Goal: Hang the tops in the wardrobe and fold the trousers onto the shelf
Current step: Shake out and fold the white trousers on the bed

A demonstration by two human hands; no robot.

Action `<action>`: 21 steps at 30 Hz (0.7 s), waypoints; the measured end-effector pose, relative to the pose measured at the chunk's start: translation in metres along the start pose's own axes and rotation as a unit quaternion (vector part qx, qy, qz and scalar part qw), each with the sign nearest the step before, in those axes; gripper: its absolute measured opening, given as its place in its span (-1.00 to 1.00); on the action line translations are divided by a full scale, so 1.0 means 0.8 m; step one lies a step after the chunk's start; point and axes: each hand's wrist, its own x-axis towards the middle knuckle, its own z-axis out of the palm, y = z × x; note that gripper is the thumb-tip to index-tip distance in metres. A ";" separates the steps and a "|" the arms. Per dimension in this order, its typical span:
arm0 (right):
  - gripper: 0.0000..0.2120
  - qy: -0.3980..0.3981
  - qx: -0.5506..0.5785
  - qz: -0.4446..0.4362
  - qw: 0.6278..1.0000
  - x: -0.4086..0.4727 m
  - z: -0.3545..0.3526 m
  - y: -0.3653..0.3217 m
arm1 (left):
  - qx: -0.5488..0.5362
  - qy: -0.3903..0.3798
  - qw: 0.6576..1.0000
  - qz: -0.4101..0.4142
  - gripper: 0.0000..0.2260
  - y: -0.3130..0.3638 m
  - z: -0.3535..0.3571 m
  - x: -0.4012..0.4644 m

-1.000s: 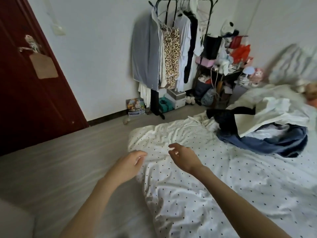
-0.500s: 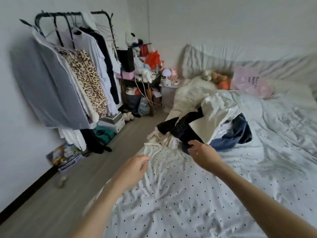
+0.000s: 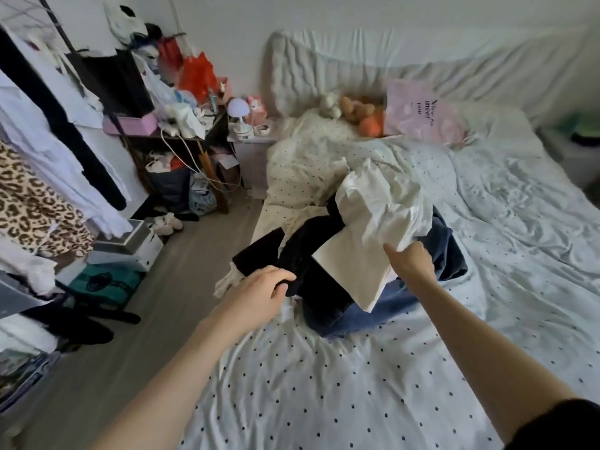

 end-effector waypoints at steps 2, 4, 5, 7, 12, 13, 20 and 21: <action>-0.37 0.006 0.146 0.067 0.987 0.044 0.011 -0.005 | -0.006 0.010 1.000 0.014 -0.71 -0.011 0.015 0.029; -0.39 0.023 0.286 0.110 0.951 0.077 0.020 -0.008 | -0.015 -0.002 1.000 0.014 -0.71 -0.023 0.030 0.048; -0.44 0.035 0.338 0.120 0.933 0.089 0.021 -0.010 | -0.019 -0.011 1.000 0.011 -0.71 -0.031 0.036 0.052; -0.62 0.047 0.397 0.130 0.908 0.104 0.026 -0.009 | -0.028 -0.025 0.999 -0.003 -0.71 -0.042 0.046 0.058; -0.68 0.049 0.277 0.073 0.957 0.070 0.028 -0.001 | -0.033 -0.024 0.999 0.006 -0.72 -0.029 0.055 0.085; -0.65 0.034 0.262 0.056 0.963 0.054 0.030 0.001 | -0.031 -0.018 0.999 0.013 -0.72 -0.021 0.055 0.092; -0.73 -0.007 0.071 -0.052 0.996 -0.053 -0.022 0.038 | -0.062 0.029 0.997 0.043 -0.52 0.064 0.059 0.115; -0.78 -0.010 0.017 -0.072 0.997 -0.073 -0.034 0.046 | -0.084 0.028 0.996 0.029 -0.47 0.071 0.064 0.107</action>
